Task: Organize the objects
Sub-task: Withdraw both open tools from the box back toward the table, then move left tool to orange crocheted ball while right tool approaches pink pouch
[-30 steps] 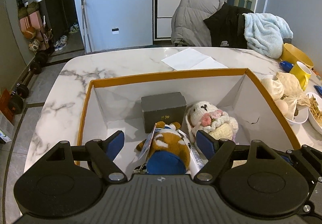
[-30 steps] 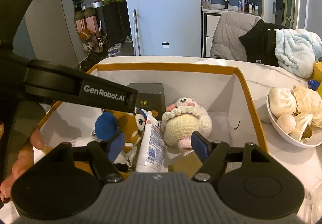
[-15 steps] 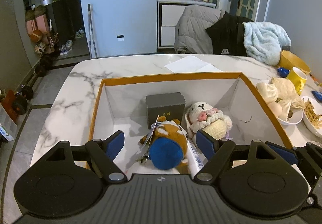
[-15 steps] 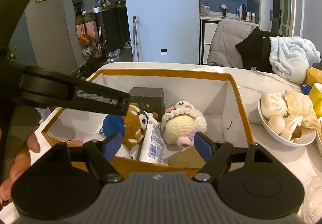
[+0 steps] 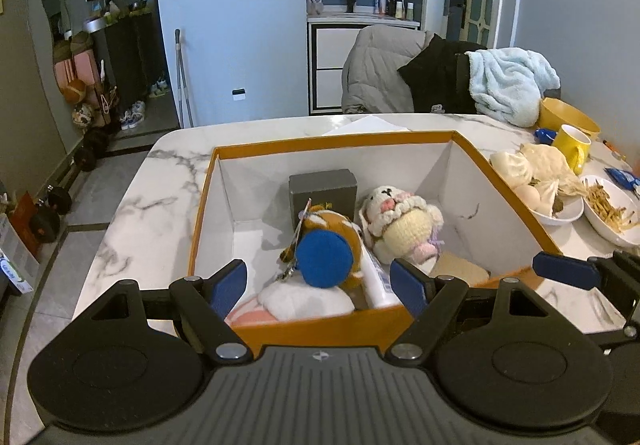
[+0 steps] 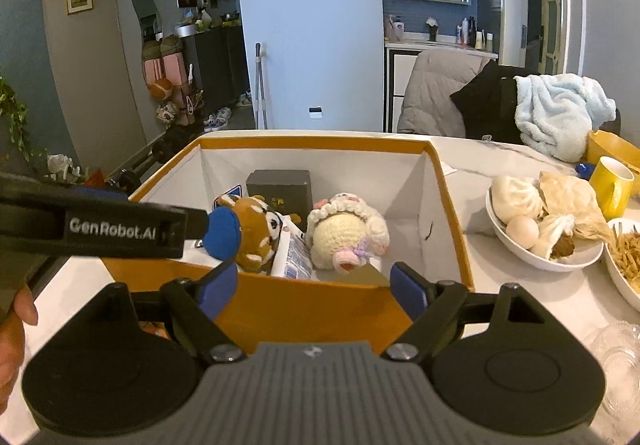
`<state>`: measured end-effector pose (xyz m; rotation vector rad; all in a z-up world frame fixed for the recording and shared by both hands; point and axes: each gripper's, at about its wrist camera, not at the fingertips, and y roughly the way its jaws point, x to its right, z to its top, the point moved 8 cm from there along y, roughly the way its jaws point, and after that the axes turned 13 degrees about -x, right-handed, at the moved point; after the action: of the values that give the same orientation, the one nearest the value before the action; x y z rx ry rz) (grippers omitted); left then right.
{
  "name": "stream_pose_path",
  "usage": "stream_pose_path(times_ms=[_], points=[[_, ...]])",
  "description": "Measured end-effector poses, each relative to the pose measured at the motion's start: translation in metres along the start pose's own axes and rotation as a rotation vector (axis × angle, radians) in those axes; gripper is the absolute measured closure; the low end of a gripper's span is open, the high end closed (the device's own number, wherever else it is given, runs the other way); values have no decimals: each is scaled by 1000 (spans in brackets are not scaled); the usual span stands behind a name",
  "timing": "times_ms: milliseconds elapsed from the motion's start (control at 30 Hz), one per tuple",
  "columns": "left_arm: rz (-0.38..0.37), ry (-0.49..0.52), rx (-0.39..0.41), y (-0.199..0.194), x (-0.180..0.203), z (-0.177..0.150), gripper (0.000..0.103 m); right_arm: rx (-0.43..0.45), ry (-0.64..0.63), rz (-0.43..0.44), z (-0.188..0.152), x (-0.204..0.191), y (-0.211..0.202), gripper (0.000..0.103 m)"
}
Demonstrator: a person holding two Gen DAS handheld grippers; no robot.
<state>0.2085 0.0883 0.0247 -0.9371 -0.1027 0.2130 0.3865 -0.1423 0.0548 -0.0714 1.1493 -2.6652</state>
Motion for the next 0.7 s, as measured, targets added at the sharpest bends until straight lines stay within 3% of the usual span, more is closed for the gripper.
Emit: stream_pose_path(times_ms=[700], points=[[33,46,27,-12,7,-49,9,-26,45,6,-54,14,-11,15]])
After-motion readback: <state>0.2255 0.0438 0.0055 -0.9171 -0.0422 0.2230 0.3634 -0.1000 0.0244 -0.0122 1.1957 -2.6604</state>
